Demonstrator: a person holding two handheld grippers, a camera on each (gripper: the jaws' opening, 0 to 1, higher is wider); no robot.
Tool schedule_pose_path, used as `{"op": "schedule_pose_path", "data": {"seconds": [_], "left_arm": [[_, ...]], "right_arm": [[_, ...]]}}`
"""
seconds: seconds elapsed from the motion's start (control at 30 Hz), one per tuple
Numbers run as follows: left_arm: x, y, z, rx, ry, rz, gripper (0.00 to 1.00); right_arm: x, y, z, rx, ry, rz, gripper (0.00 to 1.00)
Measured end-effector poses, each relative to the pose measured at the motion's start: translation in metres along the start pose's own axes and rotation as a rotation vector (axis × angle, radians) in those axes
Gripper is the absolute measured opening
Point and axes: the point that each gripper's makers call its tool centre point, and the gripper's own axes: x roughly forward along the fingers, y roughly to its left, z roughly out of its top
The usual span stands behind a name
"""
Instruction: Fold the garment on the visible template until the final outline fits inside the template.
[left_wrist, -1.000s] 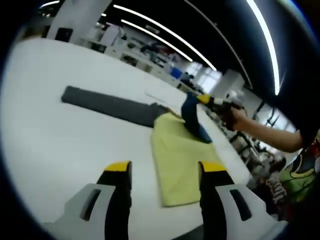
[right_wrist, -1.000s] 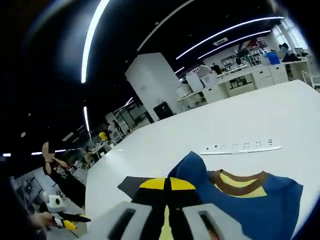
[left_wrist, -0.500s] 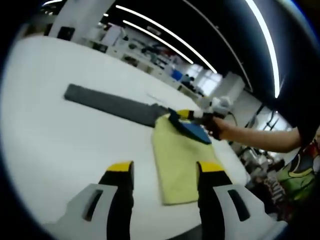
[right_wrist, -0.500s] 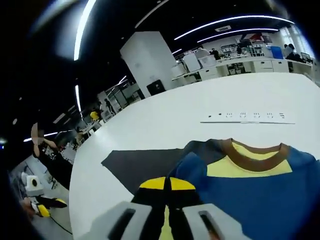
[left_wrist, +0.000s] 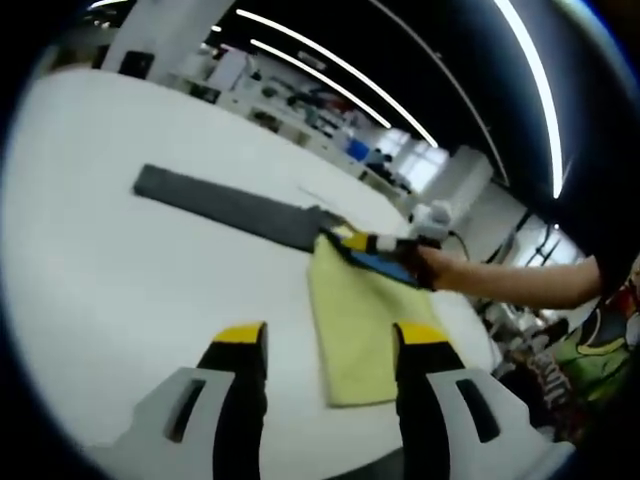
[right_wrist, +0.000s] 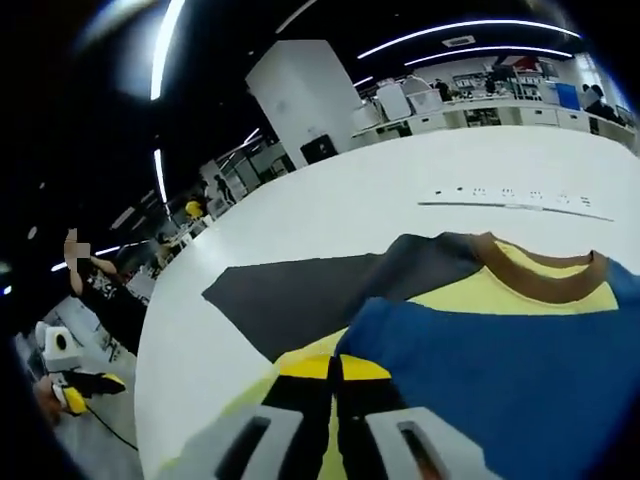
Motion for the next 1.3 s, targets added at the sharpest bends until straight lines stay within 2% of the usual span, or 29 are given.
{"op": "schedule_pose_path", "data": {"seconds": [0.07, 0.23, 0.27, 0.37, 0.43, 0.53, 0.6, 0.63, 0.67, 0.7, 0.77, 0.87, 0.93, 1.03, 1.13, 1.23, 1.27, 1.3], "left_arm": [[0.0, 0.0, 0.0, 0.002, 0.004, 0.002, 0.46], [0.001, 0.0, -0.001, 0.01, 0.019, 0.014, 0.47], [0.001, 0.0, -0.001, 0.012, 0.02, 0.017, 0.47], [0.002, -0.001, 0.003, 0.0, 0.005, 0.017, 0.48], [0.003, -0.001, 0.005, -0.001, 0.001, 0.021, 0.48], [0.007, -0.002, 0.008, 0.01, 0.009, 0.03, 0.48], [0.009, -0.003, 0.009, 0.014, 0.011, 0.033, 0.48], [0.01, -0.003, 0.011, 0.018, 0.011, 0.036, 0.48], [0.011, -0.003, 0.012, 0.019, 0.011, 0.038, 0.48], [0.012, -0.002, 0.013, 0.02, 0.01, 0.04, 0.48], [0.014, -0.002, 0.015, 0.021, 0.009, 0.043, 0.48], [0.015, -0.002, 0.016, 0.028, 0.015, 0.049, 0.48], [0.016, -0.003, 0.016, 0.028, 0.021, 0.051, 0.48], [0.016, -0.004, 0.015, 0.032, 0.029, 0.056, 0.48], [0.016, -0.004, 0.015, 0.032, 0.033, 0.061, 0.48], [0.017, -0.005, 0.015, 0.031, 0.036, 0.065, 0.48], [0.018, -0.005, 0.014, 0.03, 0.038, 0.066, 0.48], [0.018, -0.005, 0.014, 0.03, 0.039, 0.066, 0.48]], "right_arm": [[-0.001, 0.0, -0.002, -0.02, -0.004, 0.004, 0.0], [-0.005, 0.005, 0.002, 0.0, -0.034, 0.036, 0.02], [-0.008, 0.005, 0.007, -0.008, -0.055, 0.028, 0.06], [-0.026, 0.01, 0.023, -0.052, -0.11, 0.068, 0.15], [-0.045, 0.002, 0.034, -0.052, -0.128, 0.072, 0.19], [-0.076, -0.029, 0.05, -0.052, -0.156, 0.035, 0.24], [-0.097, -0.05, 0.06, -0.033, -0.187, -0.004, 0.23], [-0.113, -0.068, 0.067, 0.001, -0.208, -0.034, 0.22], [-0.123, -0.078, 0.07, 0.01, -0.217, -0.054, 0.22], [-0.138, -0.097, 0.075, 0.016, -0.234, -0.097, 0.22], [-0.16, -0.128, 0.081, 0.039, -0.255, -0.16, 0.22], [-0.182, -0.158, 0.079, 0.069, -0.246, -0.219, 0.22], [-0.193, -0.175, 0.074, 0.077, -0.236, -0.264, 0.21], [-0.202, -0.189, 0.067, 0.073, -0.22, -0.29, 0.2], [-0.204, -0.199, 0.057, 0.127, -0.184, -0.293, 0.2], [-0.204, -0.206, 0.048, 0.142, -0.158, -0.308, 0.19], [-0.201, -0.22, 0.042, 0.154, -0.136, -0.314, 0.18], [-0.2, -0.223, 0.038, 0.164, -0.125, -0.324, 0.18]]}}
